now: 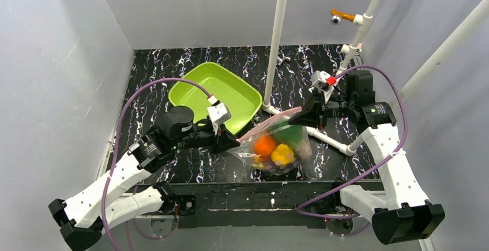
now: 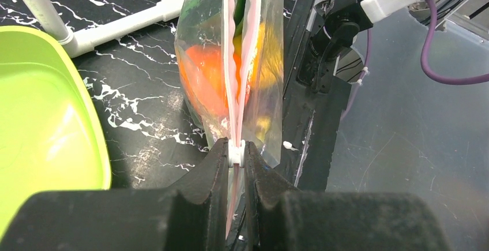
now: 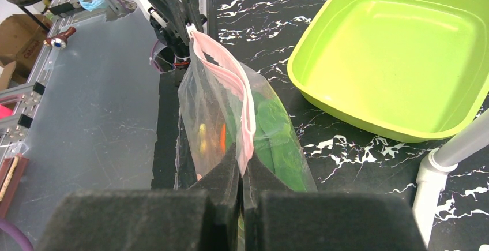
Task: Open the zip-top bag and remove the fake food
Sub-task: Unzip the zipper food storage bag at the center of the board, then open the zipper of the food storage bag at the center of the board.
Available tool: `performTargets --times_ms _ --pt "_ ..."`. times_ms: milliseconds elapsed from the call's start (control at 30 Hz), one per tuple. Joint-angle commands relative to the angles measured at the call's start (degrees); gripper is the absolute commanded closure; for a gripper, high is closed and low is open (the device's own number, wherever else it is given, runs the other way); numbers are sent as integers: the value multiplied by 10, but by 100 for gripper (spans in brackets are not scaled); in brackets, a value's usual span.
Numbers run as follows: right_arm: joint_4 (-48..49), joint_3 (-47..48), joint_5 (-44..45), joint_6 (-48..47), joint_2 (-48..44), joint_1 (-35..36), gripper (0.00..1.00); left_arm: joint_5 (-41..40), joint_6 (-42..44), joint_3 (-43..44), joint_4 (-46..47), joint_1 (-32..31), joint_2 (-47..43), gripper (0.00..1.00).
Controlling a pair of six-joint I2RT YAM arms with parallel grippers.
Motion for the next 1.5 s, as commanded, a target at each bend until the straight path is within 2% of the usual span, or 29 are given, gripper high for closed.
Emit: performTargets --times_ms 0,400,567,700,733,800,867,900,1033,1167,1267,1467 --pt "16 0 -4 -8 -7 -10 99 -8 12 -10 -43 5 -21 100" --pt "17 0 -4 -8 -7 -13 99 -20 23 -10 -77 5 -34 100" --pt "16 3 -3 -8 -5 -18 99 -73 61 -23 -158 5 -63 100" --pt "15 6 -2 -8 -1 -18 99 -64 49 -29 -130 5 -77 100" --pt "13 6 -2 -9 -1 -18 99 -61 32 -30 -117 5 -78 89" --pt "2 10 -2 -22 2 -18 99 -31 -31 -38 -35 5 -85 36" --pt "-12 17 -2 -39 4 -18 99 -34 -63 -37 -2 5 -90 7" --pt "-23 22 -1 -54 6 -17 99 -42 -78 -34 20 5 -92 2" --pt "-86 45 11 -120 14 -11 99 -68 -130 -11 74 5 -82 2" --pt "-95 47 10 -132 17 -10 99 -66 -162 33 93 5 -11 3" --pt "-97 46 10 -135 15 -9 99 -70 -156 72 81 5 49 11" --pt "-97 41 10 -136 11 -10 99 -25 -122 109 103 5 125 26"
